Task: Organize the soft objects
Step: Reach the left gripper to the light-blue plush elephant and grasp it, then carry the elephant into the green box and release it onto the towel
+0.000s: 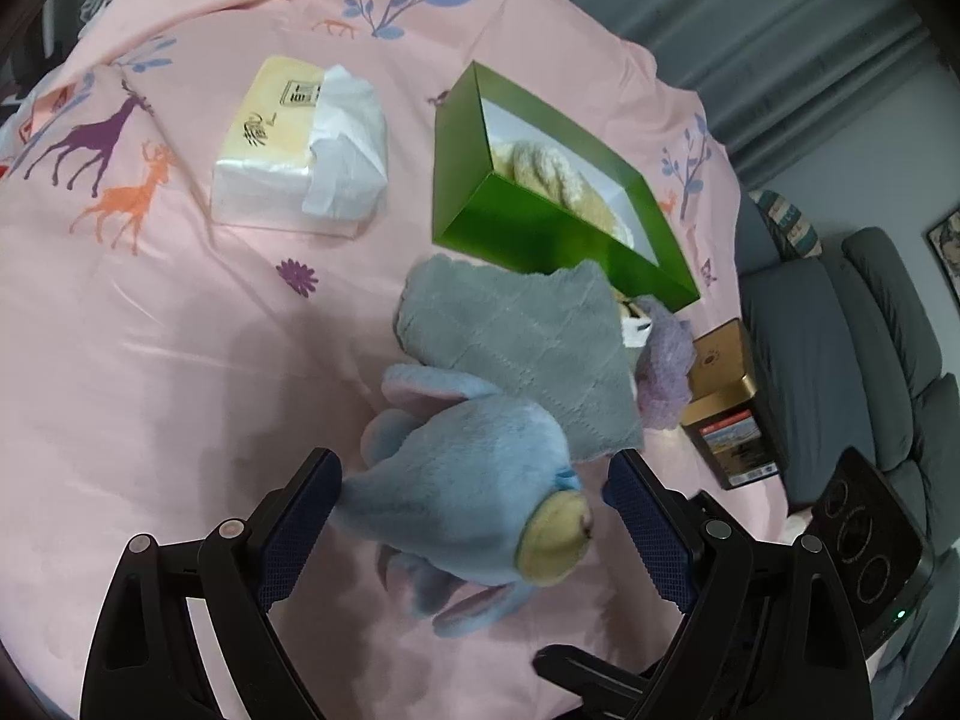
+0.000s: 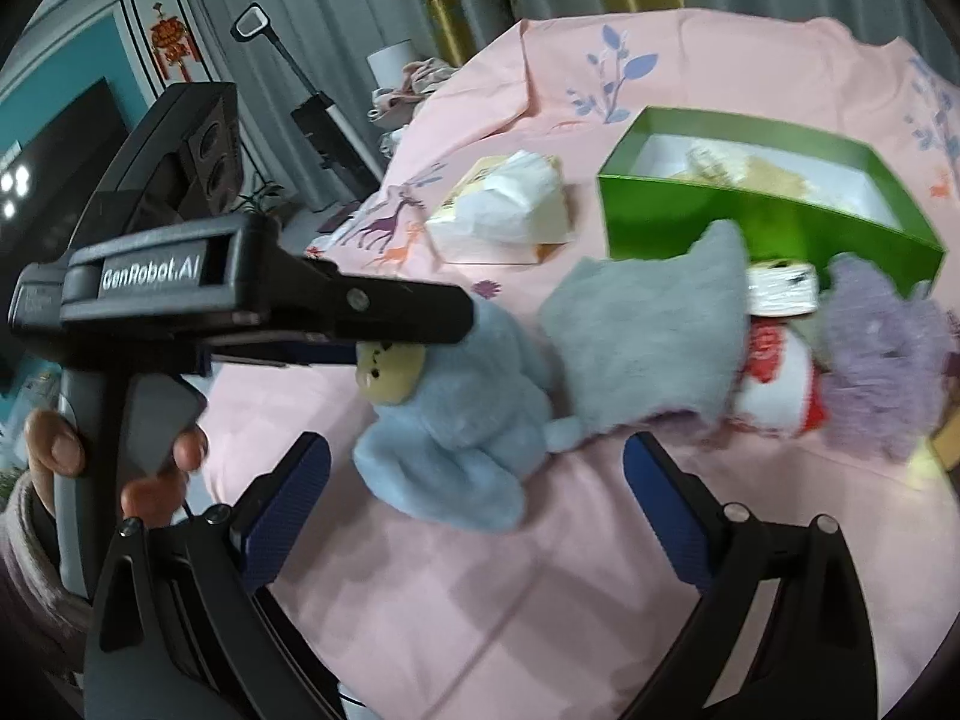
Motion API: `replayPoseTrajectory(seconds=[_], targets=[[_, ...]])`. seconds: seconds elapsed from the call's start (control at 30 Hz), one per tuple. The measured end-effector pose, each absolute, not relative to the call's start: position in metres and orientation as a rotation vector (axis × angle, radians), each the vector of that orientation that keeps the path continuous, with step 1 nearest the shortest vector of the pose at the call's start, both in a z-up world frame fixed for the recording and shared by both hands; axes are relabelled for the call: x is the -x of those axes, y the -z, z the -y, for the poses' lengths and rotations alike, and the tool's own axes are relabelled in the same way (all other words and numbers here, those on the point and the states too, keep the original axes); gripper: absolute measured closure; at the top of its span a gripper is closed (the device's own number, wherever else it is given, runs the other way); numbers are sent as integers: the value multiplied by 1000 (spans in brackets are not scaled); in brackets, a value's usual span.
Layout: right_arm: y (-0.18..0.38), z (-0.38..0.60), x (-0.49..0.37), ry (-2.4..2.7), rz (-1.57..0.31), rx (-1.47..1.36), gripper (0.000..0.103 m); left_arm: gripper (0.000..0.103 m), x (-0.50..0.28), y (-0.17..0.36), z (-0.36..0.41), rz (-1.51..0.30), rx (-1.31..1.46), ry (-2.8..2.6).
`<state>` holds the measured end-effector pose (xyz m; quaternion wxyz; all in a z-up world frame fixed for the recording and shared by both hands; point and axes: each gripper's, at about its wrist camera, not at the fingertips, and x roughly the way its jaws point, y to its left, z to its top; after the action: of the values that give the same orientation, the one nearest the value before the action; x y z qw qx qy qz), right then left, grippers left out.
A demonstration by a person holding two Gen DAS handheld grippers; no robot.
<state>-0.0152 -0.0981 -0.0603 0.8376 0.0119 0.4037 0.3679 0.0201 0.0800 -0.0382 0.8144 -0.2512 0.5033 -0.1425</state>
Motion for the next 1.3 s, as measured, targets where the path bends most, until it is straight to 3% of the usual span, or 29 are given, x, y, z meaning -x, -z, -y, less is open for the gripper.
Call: replayPoseTrajectory(seconds=[0.13, 0.2, 0.27, 0.57, 0.97, 1.3], targets=[[71, 88, 2, -789, -890, -39, 13, 12, -22, 44, -81, -1090, 541, 307], [75, 84, -1, -800, -910, -46, 22, 13, -21, 45, -82, -1089, 546, 307], [79, 79, -2, -800, -922, -33, 28, 19, -20, 47, -81, -1094, 534, 303], [70, 74, 11, -792, -865, 73, 46, 24, -14, 44, -79, -1080, 530, 306], [20, 75, 27, -828, -731, 78, 47, 25, 5, -17, -82, -954, 484, 304], [-17, 102, 6, -774, -631, 44, 47, 25, -29, -62, -50, -890, 396, 345]])
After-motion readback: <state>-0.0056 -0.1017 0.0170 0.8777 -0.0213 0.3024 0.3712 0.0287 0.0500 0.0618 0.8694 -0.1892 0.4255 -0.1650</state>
